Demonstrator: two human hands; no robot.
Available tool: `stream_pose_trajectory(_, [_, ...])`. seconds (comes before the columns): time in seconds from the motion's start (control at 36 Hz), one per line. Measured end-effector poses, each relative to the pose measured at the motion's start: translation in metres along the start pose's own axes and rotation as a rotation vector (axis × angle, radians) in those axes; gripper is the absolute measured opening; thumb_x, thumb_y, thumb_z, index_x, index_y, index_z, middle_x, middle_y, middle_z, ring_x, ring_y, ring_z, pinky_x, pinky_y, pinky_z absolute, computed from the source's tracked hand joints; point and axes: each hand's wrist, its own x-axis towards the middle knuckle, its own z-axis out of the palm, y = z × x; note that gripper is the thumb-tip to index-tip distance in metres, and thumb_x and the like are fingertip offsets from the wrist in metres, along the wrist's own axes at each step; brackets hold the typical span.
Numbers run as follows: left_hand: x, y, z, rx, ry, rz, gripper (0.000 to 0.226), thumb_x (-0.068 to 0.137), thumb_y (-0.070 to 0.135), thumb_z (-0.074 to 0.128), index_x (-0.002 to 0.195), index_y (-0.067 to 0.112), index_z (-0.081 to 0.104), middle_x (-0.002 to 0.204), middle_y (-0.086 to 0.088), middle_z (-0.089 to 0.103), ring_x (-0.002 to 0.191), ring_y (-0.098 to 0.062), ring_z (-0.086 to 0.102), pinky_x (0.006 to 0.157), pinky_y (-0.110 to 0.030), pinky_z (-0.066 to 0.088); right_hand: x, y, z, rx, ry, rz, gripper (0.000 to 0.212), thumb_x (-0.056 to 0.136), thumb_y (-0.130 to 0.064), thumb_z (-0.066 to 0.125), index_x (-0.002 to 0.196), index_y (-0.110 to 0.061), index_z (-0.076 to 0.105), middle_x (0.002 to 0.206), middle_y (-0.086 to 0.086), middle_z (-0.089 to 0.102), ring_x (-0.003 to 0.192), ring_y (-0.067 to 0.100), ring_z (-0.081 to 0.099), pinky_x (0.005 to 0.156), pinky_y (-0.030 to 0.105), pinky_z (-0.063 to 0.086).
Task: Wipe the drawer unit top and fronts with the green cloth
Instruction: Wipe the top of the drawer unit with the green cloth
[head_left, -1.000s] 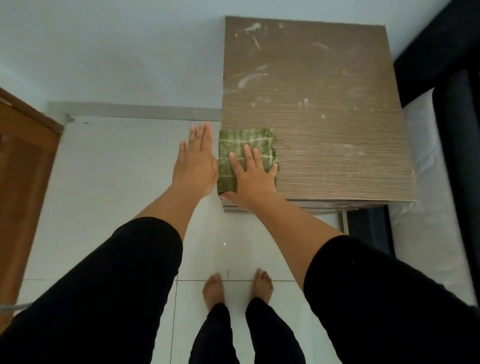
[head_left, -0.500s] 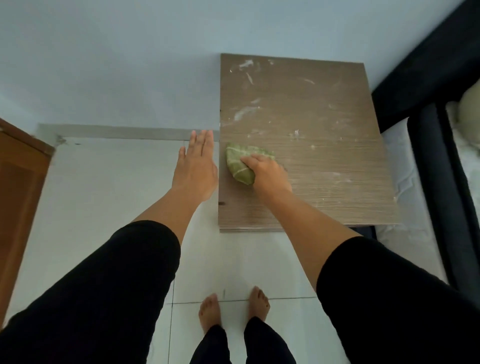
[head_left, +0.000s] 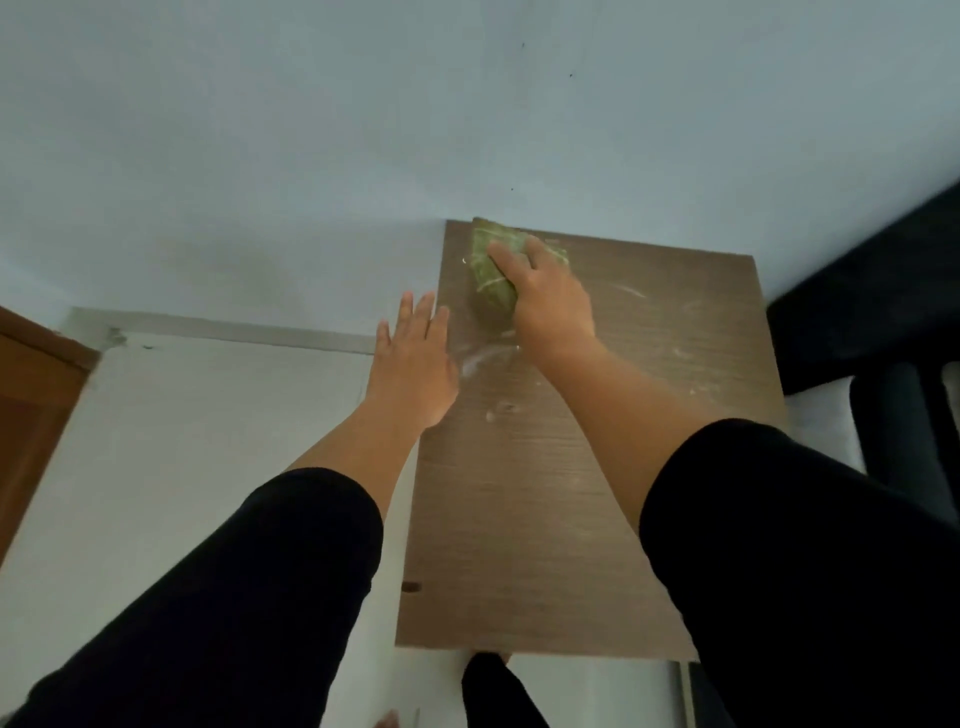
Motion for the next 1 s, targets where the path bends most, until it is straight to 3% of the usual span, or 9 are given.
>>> stream_pose_trajectory(0.22, [0.065, -0.003, 0.018, -0.004, -0.101, -0.055, 0.058, 0.099, 0.025, 0.027, 0.149, 0.011, 0.004, 0.159, -0.004, -0.003, 0.145, -0.023, -0.010, 0.118, -0.043, 0.004, 0.073, 0.009, 0.029, -0.045, -0.038, -0.134, 0.058, 0.093, -0.005, 0.043, 0.144, -0.030, 0.030, 0.152, 0.014, 0.025, 0.134, 0.035, 0.032, 0.101, 0.047, 0.039])
stream_pose_trajectory(0.36, [0.090, -0.007, 0.026, 0.029, -0.150, -0.021, 0.058, 0.099, 0.027, 0.024, 0.150, 0.011, 0.000, 0.159, -0.003, -0.005, 0.145, -0.022, -0.010, 0.118, -0.042, 0.003, 0.098, 0.012, 0.057, -0.073, -0.100, -0.158, 0.058, 0.095, -0.008, 0.041, 0.145, -0.035, 0.027, 0.156, 0.008, 0.020, 0.141, 0.030, 0.020, 0.110, 0.050, 0.031])
stream_pose_trajectory(0.53, [0.093, -0.003, 0.030, 0.032, -0.132, 0.001, 0.056, 0.099, 0.025, 0.025, 0.149, 0.008, 0.008, 0.159, -0.007, 0.002, 0.146, -0.025, -0.005, 0.119, -0.042, 0.006, 0.108, 0.011, 0.065, 0.009, -0.283, -0.115, 0.051, 0.092, -0.020, 0.047, 0.142, -0.030, 0.036, 0.158, 0.003, 0.010, 0.145, 0.027, 0.006, 0.115, 0.052, 0.018])
stream_pose_trajectory(0.67, [0.092, -0.003, 0.033, -0.010, -0.102, 0.002, 0.054, 0.099, 0.023, 0.026, 0.149, 0.007, 0.011, 0.158, -0.009, 0.008, 0.146, -0.026, 0.000, 0.118, -0.043, 0.008, 0.116, 0.000, 0.064, 0.052, -0.264, -0.054, 0.059, 0.080, -0.036, 0.060, 0.132, -0.016, 0.040, 0.148, 0.009, 0.031, 0.137, 0.029, 0.024, 0.104, 0.053, 0.035])
stream_pose_trajectory(0.78, [0.092, -0.005, 0.036, 0.033, -0.109, 0.006, 0.056, 0.099, 0.023, 0.021, 0.149, 0.008, 0.002, 0.159, -0.008, -0.001, 0.146, -0.026, -0.002, 0.119, -0.043, 0.005, 0.127, -0.005, 0.063, 0.013, -0.223, -0.018, 0.072, 0.083, -0.036, 0.058, 0.143, -0.019, 0.023, 0.144, 0.007, 0.032, 0.133, 0.029, 0.026, 0.099, 0.052, 0.039])
stream_pose_trajectory(0.89, [0.092, -0.007, 0.040, 0.054, -0.092, 0.016, 0.055, 0.100, 0.022, 0.020, 0.149, 0.007, -0.001, 0.159, -0.009, -0.005, 0.146, -0.026, -0.005, 0.118, -0.042, 0.004, 0.130, -0.005, 0.071, -0.061, -0.280, -0.020, 0.071, 0.089, -0.033, 0.050, 0.149, -0.029, 0.011, 0.155, 0.004, 0.014, 0.142, 0.027, 0.010, 0.107, 0.057, 0.027])
stream_pose_trajectory(1.0, [0.092, -0.006, 0.042, 0.030, -0.075, 0.015, 0.055, 0.100, 0.021, 0.021, 0.149, 0.009, 0.000, 0.159, -0.008, -0.004, 0.146, -0.025, -0.006, 0.118, -0.041, 0.003, 0.124, 0.002, 0.085, 0.066, -0.317, -0.022, 0.066, 0.094, -0.032, 0.044, 0.149, -0.029, 0.008, 0.159, -0.005, -0.005, 0.146, 0.018, -0.011, 0.112, 0.058, -0.004])
